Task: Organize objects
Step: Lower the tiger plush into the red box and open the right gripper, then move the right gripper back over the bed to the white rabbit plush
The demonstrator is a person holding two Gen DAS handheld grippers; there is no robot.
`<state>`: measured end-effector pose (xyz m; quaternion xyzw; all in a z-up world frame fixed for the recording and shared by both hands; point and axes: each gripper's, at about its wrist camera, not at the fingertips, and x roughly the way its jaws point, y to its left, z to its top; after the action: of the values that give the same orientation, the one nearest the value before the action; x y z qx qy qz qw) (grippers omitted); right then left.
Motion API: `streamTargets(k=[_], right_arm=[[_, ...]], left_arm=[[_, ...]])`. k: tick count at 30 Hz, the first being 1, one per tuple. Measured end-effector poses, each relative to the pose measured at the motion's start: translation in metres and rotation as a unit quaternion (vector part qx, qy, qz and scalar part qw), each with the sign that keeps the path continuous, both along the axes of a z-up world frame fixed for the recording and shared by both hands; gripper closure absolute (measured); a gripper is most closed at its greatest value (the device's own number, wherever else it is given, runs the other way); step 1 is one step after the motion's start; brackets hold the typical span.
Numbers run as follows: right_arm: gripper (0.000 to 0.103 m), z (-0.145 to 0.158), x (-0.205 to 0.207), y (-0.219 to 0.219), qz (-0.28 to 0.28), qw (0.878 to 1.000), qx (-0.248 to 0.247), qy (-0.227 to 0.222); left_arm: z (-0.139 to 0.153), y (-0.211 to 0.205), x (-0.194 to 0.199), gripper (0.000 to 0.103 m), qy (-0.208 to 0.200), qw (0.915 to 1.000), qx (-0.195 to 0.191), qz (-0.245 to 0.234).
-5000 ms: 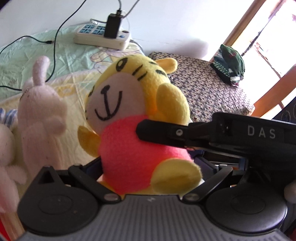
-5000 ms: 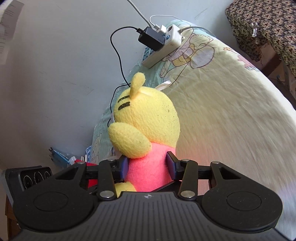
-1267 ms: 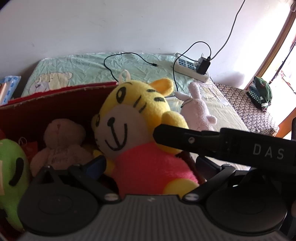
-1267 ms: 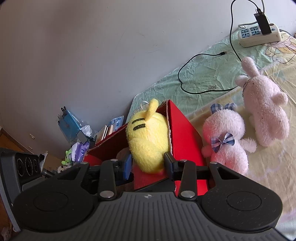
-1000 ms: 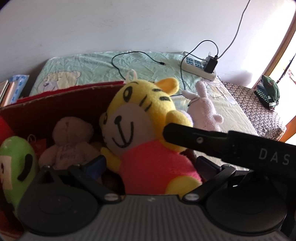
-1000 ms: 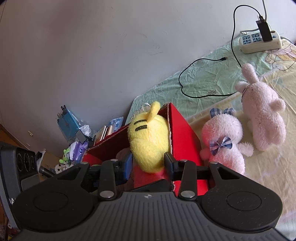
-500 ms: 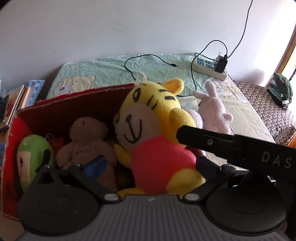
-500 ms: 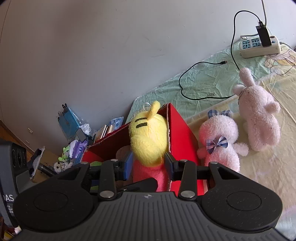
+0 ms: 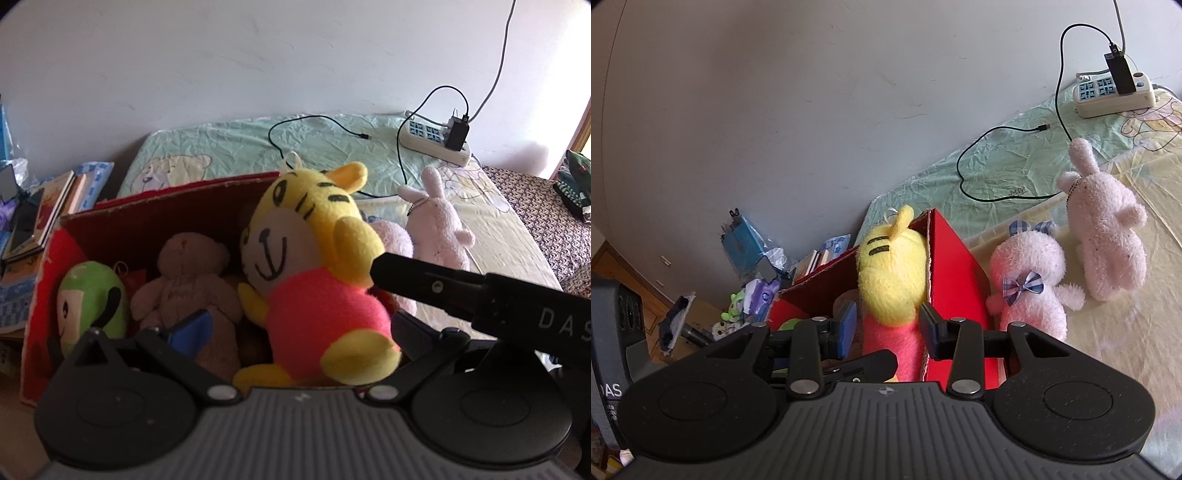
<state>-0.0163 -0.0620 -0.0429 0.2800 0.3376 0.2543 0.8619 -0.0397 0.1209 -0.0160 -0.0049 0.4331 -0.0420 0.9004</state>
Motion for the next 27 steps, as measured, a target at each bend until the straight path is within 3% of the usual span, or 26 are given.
streamTargets(k=[15,27], right_arm=[[0.057,0.003,-0.001,-0.037,0.014,0.999,0.034,0.002],[0.057,-0.005,-0.002,-0.086,-0.001,0.999,0.041,0.005]], left_arm=[[0.011,-0.037,-0.005,0.000,-0.006,0.9984,0.049,0.026],[0.016,-0.093,-0.005,0.000,-0.018,0.9960,0.087,0.013]])
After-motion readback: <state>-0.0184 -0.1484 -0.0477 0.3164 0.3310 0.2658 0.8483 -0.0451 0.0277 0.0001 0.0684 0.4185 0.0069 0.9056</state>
